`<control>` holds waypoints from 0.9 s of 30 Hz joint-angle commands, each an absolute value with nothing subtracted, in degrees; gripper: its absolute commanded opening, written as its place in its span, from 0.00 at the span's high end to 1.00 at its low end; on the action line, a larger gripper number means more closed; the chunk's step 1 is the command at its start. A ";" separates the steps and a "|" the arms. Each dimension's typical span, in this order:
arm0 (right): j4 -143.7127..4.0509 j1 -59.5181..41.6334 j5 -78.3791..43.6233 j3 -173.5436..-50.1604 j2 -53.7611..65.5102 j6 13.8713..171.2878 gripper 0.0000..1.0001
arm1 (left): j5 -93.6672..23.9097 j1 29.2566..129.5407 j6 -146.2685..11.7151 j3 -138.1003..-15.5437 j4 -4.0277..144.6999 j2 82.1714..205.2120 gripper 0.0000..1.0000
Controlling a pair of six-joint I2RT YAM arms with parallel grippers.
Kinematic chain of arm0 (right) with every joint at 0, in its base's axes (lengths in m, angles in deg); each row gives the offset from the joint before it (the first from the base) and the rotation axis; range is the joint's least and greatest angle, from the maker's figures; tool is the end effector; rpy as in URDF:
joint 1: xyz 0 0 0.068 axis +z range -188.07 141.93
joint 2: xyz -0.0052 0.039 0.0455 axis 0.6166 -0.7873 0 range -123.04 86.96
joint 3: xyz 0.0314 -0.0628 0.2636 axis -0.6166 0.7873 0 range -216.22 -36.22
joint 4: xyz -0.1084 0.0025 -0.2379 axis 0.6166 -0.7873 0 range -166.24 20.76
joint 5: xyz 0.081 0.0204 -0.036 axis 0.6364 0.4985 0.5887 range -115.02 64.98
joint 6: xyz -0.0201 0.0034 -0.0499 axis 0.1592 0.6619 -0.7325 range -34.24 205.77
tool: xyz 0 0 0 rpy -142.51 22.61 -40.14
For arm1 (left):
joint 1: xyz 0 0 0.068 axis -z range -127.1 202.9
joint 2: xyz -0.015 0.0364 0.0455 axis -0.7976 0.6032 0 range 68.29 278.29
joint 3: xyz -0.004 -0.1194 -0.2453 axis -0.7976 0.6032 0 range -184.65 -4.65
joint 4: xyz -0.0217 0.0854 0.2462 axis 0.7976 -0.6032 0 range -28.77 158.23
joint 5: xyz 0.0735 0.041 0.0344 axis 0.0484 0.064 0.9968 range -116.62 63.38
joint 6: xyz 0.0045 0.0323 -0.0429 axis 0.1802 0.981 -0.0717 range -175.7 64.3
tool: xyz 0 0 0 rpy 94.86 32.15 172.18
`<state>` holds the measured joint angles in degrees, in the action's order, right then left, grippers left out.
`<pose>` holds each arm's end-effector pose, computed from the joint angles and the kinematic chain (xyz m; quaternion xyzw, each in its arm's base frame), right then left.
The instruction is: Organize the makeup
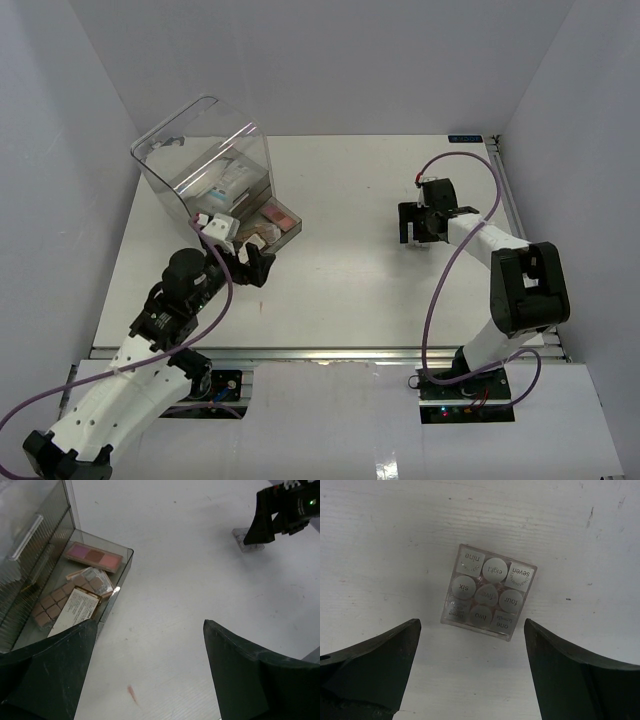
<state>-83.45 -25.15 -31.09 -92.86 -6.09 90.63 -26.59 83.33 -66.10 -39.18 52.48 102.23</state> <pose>0.3286 0.0715 0.1955 -0.0482 0.9391 0.0028 0.3402 0.1303 -0.0766 0.2947 0.1379 0.7822 -0.2118 0.5695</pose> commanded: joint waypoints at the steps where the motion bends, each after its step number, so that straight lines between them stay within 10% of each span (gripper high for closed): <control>1: -83.18 -24.97 -37.35 -94.78 -8.23 94.58 0.10 | -22.43 82.96 -65.16 -38.96 55.43 99.17 0.02; 19: -82.33 -26.11 -32.24 -97.39 -14.64 96.14 0.00 | -22.57 82.96 -65.28 -39.37 54.70 99.66 0.02; 27: -80.68 -27.35 -30.93 -95.81 -14.20 93.53 0.30 | -22.31 82.96 -65.30 -39.31 54.61 99.16 0.02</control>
<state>-83.30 -26.95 -32.37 -96.05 -14.14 94.77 -22.90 83.33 -65.70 -39.13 54.41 99.68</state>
